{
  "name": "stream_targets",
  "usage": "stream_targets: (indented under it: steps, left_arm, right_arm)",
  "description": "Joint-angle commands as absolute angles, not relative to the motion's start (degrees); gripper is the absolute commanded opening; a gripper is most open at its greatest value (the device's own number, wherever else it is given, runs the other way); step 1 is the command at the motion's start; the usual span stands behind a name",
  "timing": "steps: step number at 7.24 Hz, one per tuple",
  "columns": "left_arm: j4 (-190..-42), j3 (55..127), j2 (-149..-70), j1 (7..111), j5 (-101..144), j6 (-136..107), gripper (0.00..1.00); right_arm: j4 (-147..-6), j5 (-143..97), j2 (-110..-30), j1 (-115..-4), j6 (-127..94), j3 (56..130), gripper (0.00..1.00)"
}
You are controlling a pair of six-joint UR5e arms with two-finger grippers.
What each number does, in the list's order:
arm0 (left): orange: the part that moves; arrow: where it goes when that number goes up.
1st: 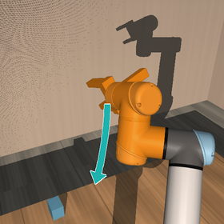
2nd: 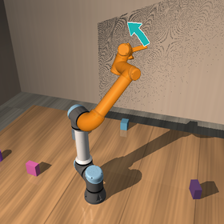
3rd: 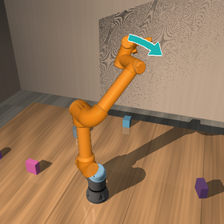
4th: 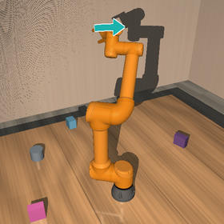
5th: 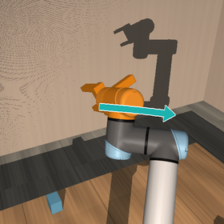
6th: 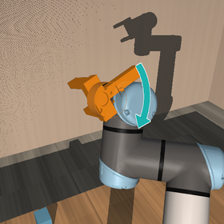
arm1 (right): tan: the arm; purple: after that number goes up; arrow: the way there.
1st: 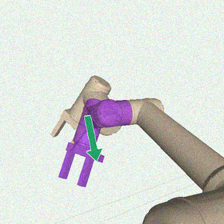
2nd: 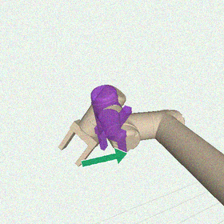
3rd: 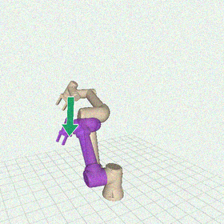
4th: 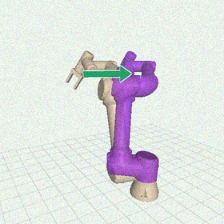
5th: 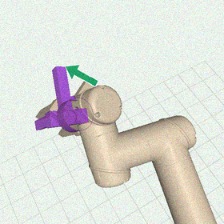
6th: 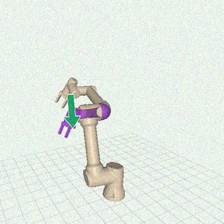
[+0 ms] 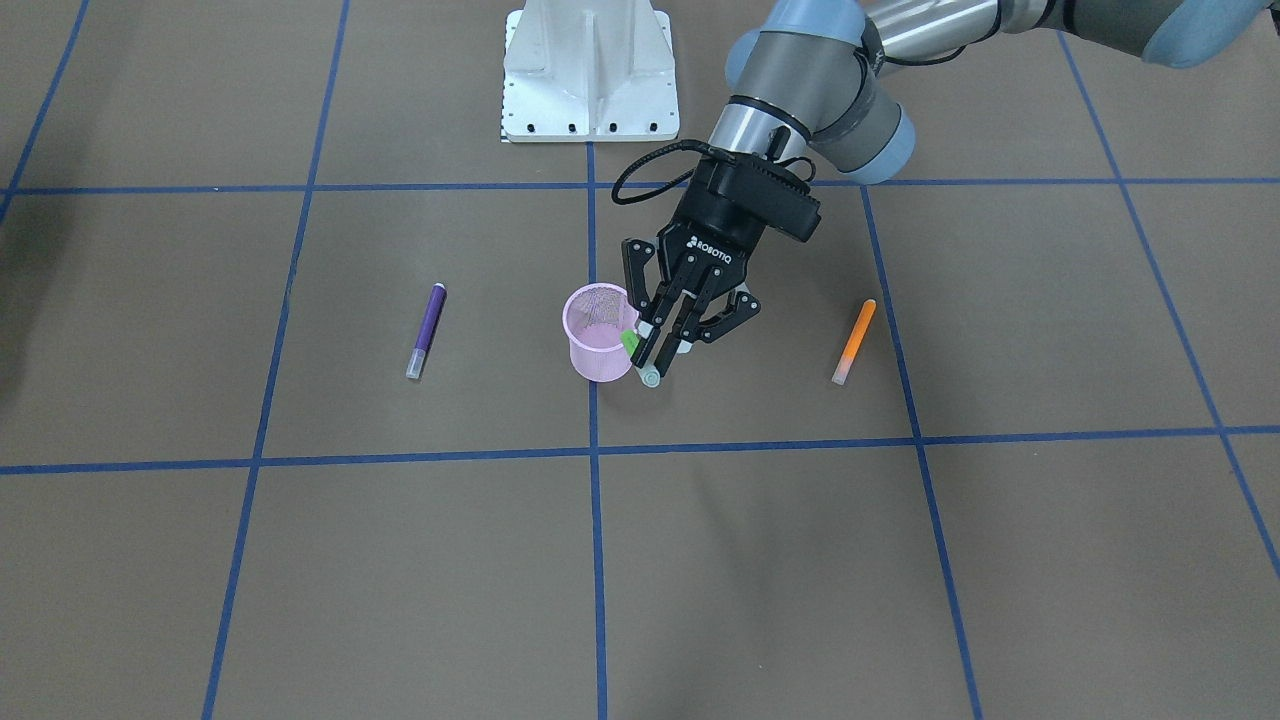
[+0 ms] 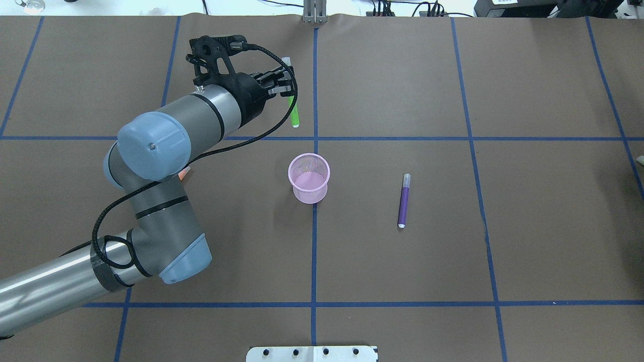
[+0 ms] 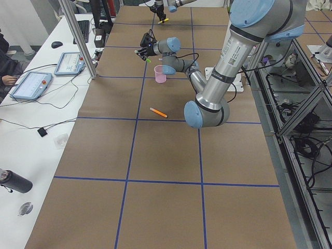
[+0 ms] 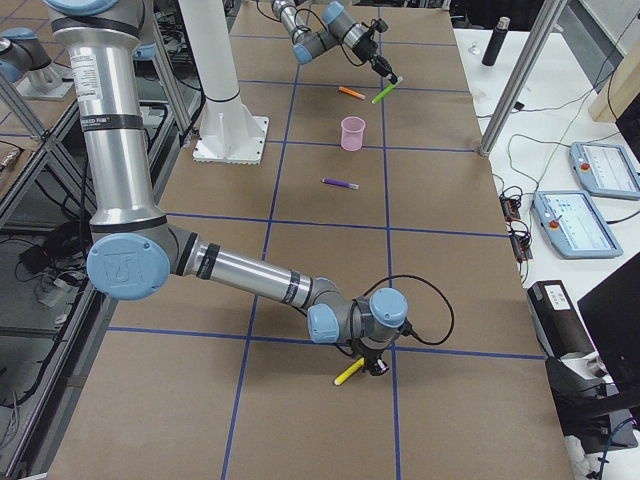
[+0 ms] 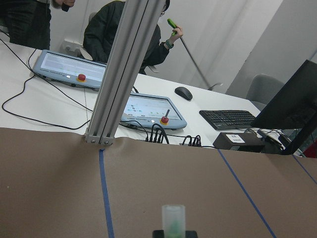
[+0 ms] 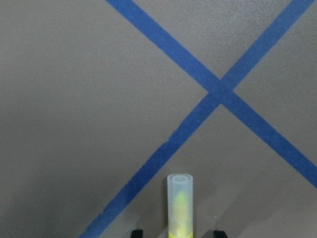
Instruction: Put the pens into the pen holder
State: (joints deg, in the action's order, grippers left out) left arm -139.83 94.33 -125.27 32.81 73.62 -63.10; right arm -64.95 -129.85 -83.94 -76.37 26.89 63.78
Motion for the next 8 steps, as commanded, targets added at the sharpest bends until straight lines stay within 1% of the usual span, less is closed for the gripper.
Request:
stream_targets:
  steps: [1, 3, 4, 7, 8]
  left_arm:
    - [-139.83, 94.39, -125.24, 32.87, 73.56, -63.11, 0.00]
    - [-139.83, 94.39, -125.24, 32.87, 73.56, -63.11, 0.00]
    - [-139.83, 94.39, -125.24, 32.87, 73.56, -63.11, 0.00]
    - [-139.83, 94.39, -125.07, 32.87, 73.83, -62.84, 0.00]
    - [-139.83, 94.39, -125.16, 32.78, 73.92, -61.71, 0.00]
  right_arm:
    - [-64.95, -129.90, -83.94, -76.29, 26.81, 63.72, 0.45]
    - [-65.04, -130.25, -83.94, -76.29, 26.89, 63.72, 0.13]
    - [-65.04, -130.25, -83.94, -76.38, 26.98, 63.72, 0.00]
    - [-65.74, -135.50, -83.85, -77.77, 26.28, 64.68, 0.00]
    - [-68.61, -138.49, -83.50, -79.26, 26.19, 66.51, 0.00]
